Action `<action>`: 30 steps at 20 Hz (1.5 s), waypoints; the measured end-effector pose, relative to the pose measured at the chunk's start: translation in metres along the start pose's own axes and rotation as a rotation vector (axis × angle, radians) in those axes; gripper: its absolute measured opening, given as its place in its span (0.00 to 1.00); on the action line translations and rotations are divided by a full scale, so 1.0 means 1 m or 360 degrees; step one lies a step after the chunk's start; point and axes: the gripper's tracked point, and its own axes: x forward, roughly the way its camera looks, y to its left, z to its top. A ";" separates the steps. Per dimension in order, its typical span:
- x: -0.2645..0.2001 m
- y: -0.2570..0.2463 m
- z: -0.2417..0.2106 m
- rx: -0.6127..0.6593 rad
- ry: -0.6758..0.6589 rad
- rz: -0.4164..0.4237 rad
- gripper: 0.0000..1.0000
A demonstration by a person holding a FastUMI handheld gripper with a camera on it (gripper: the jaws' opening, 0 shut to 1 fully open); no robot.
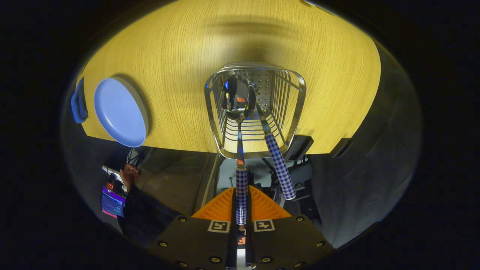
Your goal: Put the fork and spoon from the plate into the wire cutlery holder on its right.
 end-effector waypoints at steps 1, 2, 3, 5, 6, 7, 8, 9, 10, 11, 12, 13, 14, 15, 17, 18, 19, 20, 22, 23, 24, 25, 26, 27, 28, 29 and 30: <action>-0.003 -0.004 0.001 -0.0012 0.0005 -0.0034 0.09; -0.003 -0.006 0.003 -0.0016 -0.0001 -0.0052 0.09; -0.004 -0.006 0.005 -0.0012 -0.0005 -0.0052 0.09; -0.004 -0.008 0.011 -0.0020 -0.0029 -0.0060 0.09; -0.002 -0.009 0.013 -0.0027 -0.0044 -0.0069 0.11; -0.004 -0.008 0.015 -0.0033 -0.0056 -0.0072 0.11; -0.007 -0.007 0.016 -0.0039 -0.0062 -0.0072 0.12; -0.008 -0.005 0.016 -0.0046 -0.0069 -0.0070 0.12; -0.010 -0.005 0.017 -0.0053 -0.0078 -0.0068 0.12; -0.012 -0.004 0.017 -0.0059 -0.0089 -0.0066 0.12; -0.013 -0.003 0.017 -0.0061 -0.0101 -0.0064 0.12; -0.015 -0.003 0.016 -0.0064 -0.0116 -0.0062 0.12; -0.016 -0.003 0.016 -0.0072 -0.0132 -0.0063 0.19; -0.020 -0.004 0.017 -0.0076 -0.0153 -0.0069 0.24; -0.022 -0.007 0.014 -0.0095 -0.0206 -0.0094 0.34; -0.030 -0.005 0.015 -0.0094 -0.0248 -0.0092 0.38; -0.034 -0.004 0.013 -0.0090 -0.0297 -0.0083 0.46; -0.040 -0.002 0.012 -0.0086 -0.0364 -0.0073 0.68; -0.045 0.001 0.009 -0.0066 -0.0547 -0.0069 0.97; -0.048 0.005 0.008 -0.0073 -0.0644 -0.0059 0.97; -0.050 0.009 0.006 -0.0071 -0.0742 -0.0057 0.97; -0.050 0.015 0.004 -0.0074 -0.0857 -0.0055 0.97; -0.054 0.022 0.008 -0.0066 -0.1023 -0.0025 0.97; -0.059 0.032 0.010 -0.0046 -0.1176 -0.0006 0.97; -0.069 0.040 0.010 -0.0024 -0.1315 -0.0007 0.97; -0.075 0.044 0.009 -0.0013 -0.1439 -0.0021 0.97; -0.076 0.046 0.006 0.0005 -0.1542 -0.0040 0.97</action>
